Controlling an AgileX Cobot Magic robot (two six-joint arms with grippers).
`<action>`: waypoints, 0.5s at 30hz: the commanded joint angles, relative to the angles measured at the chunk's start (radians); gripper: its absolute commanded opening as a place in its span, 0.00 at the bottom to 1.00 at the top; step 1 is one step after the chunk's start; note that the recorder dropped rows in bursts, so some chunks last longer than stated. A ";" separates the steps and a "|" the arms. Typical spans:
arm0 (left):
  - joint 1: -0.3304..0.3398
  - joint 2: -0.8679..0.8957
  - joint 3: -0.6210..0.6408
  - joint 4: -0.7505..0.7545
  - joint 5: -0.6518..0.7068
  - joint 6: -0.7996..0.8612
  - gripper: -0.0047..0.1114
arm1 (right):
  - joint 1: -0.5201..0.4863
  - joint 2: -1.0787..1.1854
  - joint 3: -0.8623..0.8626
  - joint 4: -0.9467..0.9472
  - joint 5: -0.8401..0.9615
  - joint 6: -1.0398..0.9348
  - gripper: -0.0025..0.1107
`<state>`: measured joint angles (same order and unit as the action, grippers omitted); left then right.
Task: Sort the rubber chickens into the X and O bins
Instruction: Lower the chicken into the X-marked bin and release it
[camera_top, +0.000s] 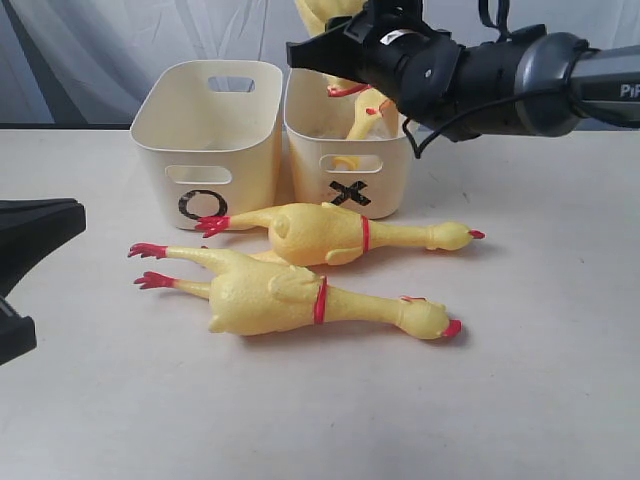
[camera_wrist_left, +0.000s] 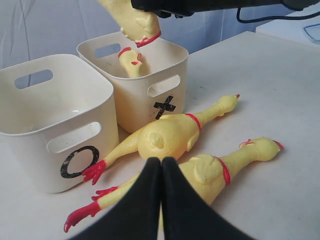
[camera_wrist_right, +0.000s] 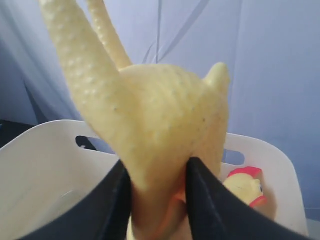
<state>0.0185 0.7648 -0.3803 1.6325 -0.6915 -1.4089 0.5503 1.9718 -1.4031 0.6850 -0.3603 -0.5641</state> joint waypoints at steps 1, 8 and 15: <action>0.000 0.003 -0.005 0.001 -0.007 -0.002 0.04 | -0.004 0.034 0.001 0.024 -0.066 0.000 0.01; 0.000 0.003 -0.005 0.006 -0.012 -0.002 0.04 | -0.004 0.063 0.001 0.063 -0.076 -0.030 0.02; 0.000 0.003 -0.005 0.006 -0.020 -0.002 0.04 | -0.004 0.070 0.001 0.244 -0.117 -0.194 0.23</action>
<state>0.0185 0.7648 -0.3803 1.6404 -0.7004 -1.4089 0.5503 2.0455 -1.4031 0.8708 -0.4296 -0.6976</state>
